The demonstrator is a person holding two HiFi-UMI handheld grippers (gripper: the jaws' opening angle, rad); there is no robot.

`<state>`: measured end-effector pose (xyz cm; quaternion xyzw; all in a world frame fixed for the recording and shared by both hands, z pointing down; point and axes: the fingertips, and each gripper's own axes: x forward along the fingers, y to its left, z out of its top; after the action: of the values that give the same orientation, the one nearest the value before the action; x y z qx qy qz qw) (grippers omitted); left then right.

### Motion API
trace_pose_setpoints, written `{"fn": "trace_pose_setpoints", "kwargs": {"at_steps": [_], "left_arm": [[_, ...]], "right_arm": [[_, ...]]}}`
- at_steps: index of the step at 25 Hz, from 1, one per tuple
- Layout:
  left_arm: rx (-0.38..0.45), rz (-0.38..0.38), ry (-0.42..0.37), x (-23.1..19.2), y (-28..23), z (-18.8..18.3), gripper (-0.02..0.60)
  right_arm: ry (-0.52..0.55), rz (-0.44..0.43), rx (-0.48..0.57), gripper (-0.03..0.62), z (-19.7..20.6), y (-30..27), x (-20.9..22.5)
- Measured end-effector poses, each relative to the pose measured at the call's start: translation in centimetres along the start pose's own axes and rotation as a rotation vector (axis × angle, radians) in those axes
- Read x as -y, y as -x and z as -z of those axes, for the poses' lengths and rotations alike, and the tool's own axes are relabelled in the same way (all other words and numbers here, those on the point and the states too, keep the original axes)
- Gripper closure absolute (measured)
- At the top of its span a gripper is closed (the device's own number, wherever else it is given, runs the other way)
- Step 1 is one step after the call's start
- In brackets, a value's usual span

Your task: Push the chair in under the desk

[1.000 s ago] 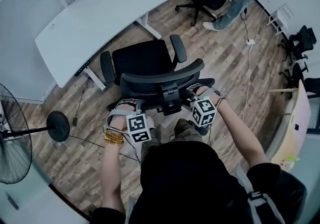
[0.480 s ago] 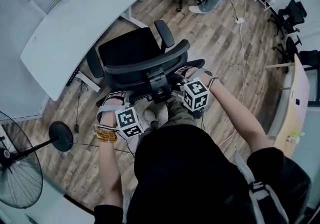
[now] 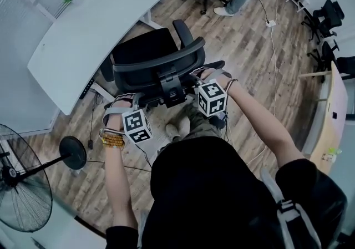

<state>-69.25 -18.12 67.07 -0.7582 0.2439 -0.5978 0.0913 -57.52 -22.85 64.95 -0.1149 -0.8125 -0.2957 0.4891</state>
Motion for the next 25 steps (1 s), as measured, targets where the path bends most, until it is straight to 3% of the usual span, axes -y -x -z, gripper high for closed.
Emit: {"fn": "trace_pose_setpoints", "kwargs": {"at_steps": [25], "left_arm": [[-0.027, -0.008, 0.033, -8.4, -3.1, 4.5, 0.484]], "right_arm": [[0.021, -0.016, 0.012, 0.485, 0.6, -3.8, 9.4]]}}
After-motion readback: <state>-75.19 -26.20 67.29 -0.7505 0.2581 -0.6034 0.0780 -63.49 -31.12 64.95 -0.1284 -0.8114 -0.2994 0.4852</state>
